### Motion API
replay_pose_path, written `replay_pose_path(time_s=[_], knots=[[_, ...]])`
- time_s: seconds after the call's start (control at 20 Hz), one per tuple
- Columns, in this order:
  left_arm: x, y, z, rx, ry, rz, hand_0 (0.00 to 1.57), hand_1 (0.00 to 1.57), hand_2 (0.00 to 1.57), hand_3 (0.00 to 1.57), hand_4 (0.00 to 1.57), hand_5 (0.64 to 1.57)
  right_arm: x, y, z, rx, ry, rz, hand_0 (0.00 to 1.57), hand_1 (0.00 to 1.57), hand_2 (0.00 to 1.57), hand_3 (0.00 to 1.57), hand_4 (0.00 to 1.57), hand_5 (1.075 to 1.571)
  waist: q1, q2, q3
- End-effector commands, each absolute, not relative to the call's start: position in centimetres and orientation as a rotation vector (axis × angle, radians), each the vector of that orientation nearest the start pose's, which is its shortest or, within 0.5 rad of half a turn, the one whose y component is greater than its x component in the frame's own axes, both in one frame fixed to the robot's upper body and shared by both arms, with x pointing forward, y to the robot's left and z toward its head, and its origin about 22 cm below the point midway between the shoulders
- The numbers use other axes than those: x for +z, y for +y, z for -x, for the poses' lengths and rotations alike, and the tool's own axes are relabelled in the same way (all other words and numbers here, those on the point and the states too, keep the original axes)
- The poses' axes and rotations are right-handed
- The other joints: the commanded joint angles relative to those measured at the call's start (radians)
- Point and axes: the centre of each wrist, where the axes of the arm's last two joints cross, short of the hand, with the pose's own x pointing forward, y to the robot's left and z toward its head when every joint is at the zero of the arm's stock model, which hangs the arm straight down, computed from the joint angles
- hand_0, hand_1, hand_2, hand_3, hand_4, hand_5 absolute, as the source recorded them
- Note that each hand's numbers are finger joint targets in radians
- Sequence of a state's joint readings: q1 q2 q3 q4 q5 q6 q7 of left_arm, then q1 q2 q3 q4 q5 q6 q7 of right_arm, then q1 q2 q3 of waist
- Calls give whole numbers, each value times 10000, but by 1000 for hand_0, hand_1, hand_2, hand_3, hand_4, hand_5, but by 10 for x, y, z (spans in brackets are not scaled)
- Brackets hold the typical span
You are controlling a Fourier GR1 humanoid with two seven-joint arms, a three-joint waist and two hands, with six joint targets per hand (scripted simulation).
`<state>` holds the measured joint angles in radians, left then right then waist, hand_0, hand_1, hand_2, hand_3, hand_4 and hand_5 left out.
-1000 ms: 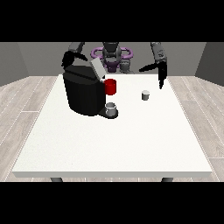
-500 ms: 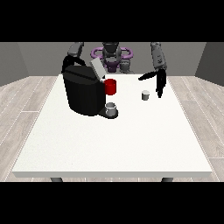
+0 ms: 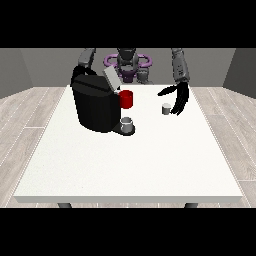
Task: Insert the coffee pod into the coffee machine and close the lid
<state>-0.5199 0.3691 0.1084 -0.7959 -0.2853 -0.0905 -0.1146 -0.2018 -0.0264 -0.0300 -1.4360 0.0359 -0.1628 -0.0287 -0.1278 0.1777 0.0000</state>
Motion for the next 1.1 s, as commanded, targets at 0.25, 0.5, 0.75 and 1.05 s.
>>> replay_pose_path(time_s=[0.25, 0.5, 0.75, 1.05], knots=[[-7, 359, -351, -6113, -12845, -5607, 600, 600, 715, 469, 0, 1571, 23, -207, -287, -65, -16851, 948, 0, 0, 0, 0, 476, 1571, -415, 349, -5], [-18, 340, -351, -7013, -13248, -6020, 645, 645, 788, 527, 0, 1571, 13, -216, -286, -396, -16427, 993, 0, 0, 0, 0, 491, 1571, -254, 52, -3], [-8, 340, -365, -6639, -13743, -6914, 686, 686, 849, 651, 288, 1571, 23, -195, -290, -658, -17052, 823, 0, 0, 0, 0, 492, 1571, -342, 510, -3], [-1, 350, -366, -7451, -13900, -7826, 971, 971, 1086, 863, 323, 1571, 17, -215, -294, -618, -16995, 913, 0, 0, 0, 0, 487, 1571, -246, 594, -2]])
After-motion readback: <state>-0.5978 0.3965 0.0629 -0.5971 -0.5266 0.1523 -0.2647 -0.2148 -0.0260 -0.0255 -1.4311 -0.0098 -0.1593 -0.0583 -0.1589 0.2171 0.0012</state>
